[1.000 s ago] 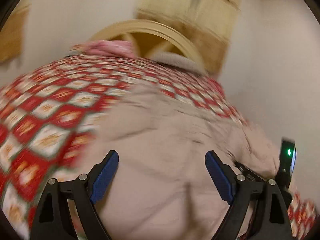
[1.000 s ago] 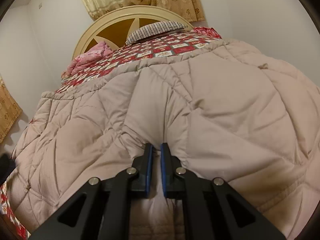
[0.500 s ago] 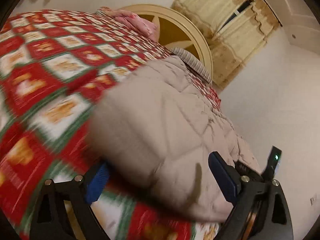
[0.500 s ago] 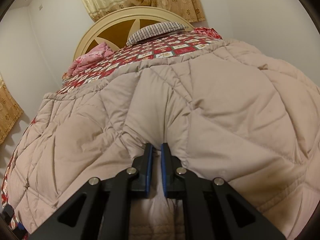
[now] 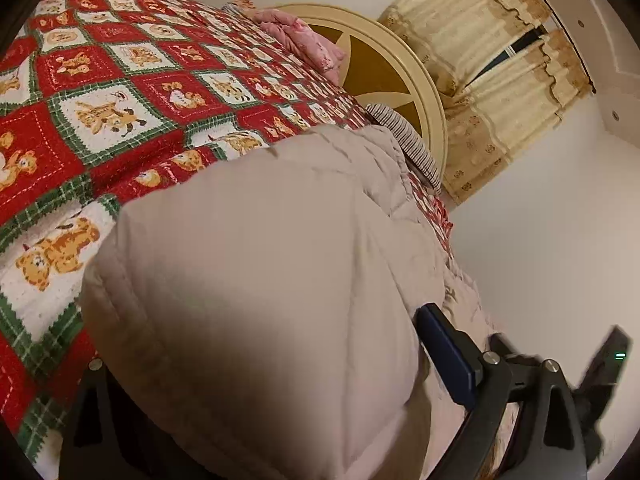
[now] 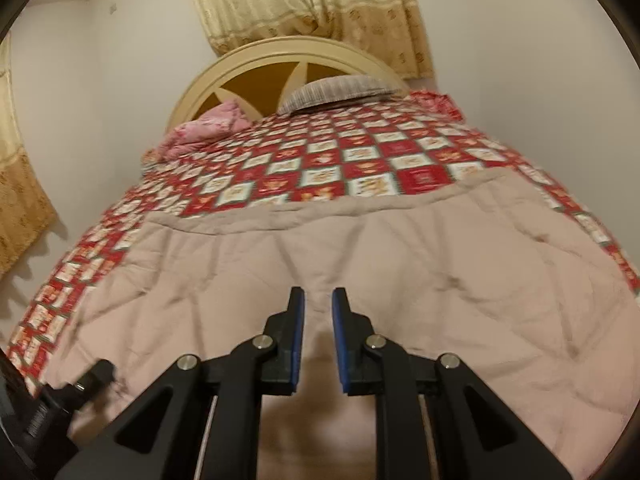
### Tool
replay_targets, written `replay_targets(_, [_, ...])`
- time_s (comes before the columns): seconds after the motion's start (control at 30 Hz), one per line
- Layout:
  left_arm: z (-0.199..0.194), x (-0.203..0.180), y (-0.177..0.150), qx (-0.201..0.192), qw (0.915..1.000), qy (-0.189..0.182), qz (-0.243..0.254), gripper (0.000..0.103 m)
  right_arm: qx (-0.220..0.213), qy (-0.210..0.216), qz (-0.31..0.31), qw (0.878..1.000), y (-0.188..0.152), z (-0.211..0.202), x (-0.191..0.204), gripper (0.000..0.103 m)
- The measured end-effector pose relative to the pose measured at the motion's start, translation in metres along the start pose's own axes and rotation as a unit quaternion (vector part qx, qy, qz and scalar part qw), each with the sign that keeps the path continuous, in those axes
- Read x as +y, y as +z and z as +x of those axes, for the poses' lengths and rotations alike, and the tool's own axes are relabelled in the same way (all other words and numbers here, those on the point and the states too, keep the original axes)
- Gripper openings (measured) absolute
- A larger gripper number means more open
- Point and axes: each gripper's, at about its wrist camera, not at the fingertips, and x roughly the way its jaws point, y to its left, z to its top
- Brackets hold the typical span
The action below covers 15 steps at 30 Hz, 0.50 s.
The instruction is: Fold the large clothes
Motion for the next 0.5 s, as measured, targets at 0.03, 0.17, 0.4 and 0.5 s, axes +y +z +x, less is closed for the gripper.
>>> replay_targets(0.03, [0.002,0.000,0.001,-0.005,1.0000,-0.004,0.001,0.095,0.025,-0.001,-0.001,1.000,-0.004,0.018,0.003,0.019])
replay_targets(0.17, [-0.002,-0.001,-0.004,0.001,0.9979,-0.056,0.033,0.068,0.073,0.010,0.014,0.997,-0.030,0.061,-0.006,0.016])
replay_targets(0.4, [-0.021,-0.008,0.008,0.027,0.9893,-0.135,0.047,0.040,0.092,0.035,0.070,0.993,-0.033,0.056,-0.020,0.016])
replay_targets(0.5, [-0.045,-0.024,0.016,0.028,0.9844,-0.154,0.080,0.039,0.100,0.051,0.102,0.988,-0.039,0.050,-0.011,0.016])
